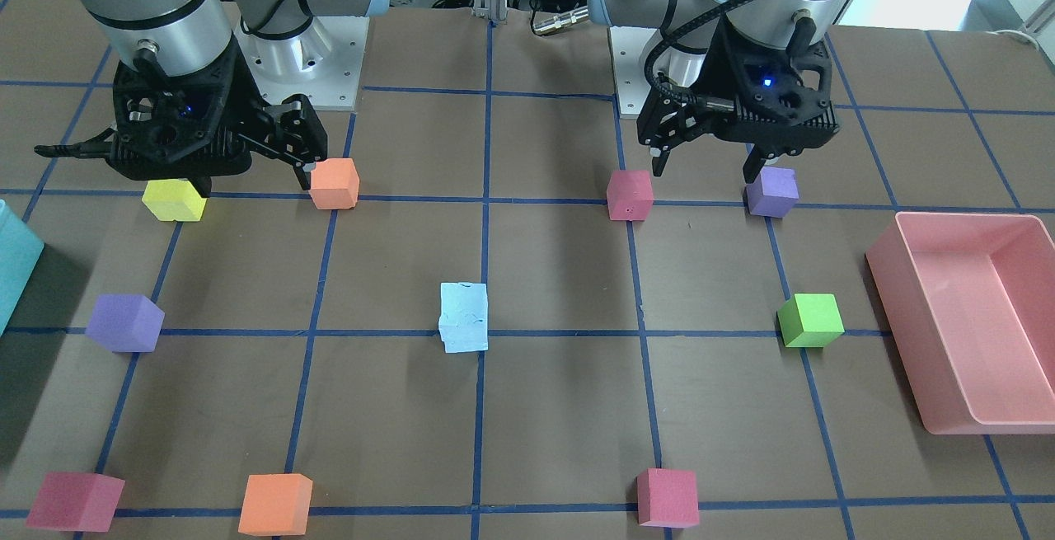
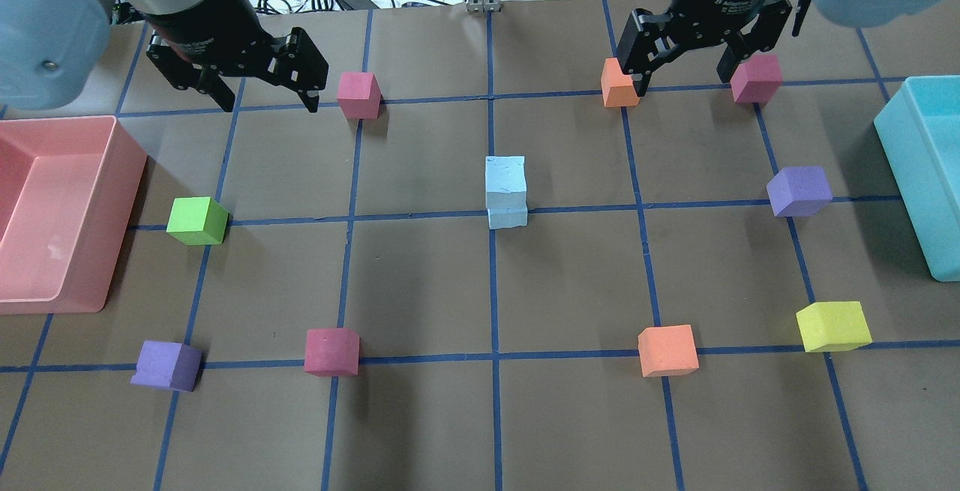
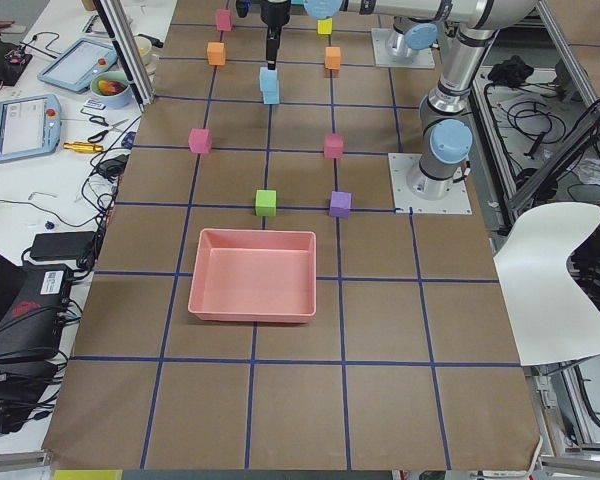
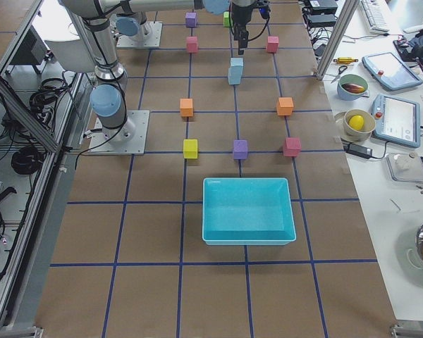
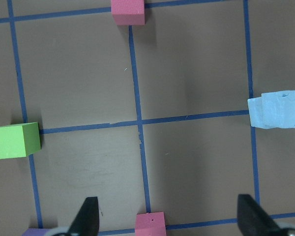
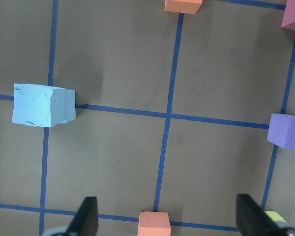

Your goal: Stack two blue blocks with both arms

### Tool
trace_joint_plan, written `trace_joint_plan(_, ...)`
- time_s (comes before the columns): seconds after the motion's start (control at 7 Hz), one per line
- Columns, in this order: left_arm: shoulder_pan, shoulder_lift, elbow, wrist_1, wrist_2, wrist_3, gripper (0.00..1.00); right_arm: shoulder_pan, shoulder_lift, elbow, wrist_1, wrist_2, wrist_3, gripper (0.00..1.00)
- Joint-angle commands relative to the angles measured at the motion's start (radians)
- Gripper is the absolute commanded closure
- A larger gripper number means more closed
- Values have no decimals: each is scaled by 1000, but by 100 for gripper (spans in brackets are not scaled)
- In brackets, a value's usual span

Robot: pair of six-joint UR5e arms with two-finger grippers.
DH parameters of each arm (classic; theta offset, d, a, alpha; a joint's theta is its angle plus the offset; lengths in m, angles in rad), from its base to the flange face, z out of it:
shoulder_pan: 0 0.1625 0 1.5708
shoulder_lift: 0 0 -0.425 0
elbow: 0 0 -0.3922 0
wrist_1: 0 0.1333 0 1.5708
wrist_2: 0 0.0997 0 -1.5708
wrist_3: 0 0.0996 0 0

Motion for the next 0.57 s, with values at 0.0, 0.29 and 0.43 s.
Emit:
trace_joint_plan(0.0,35,0,-5,101,-17,-6,0,0,1,0,0,-1,0,0)
trace_joint_plan(0.29,36,6,-24,108,-16,-3,0,0,-1,0,0,-3,0,0)
trace_joint_plan(0.43,36,8,-28,107,-14,-3,0,0,-1,0,1,-4,0,0)
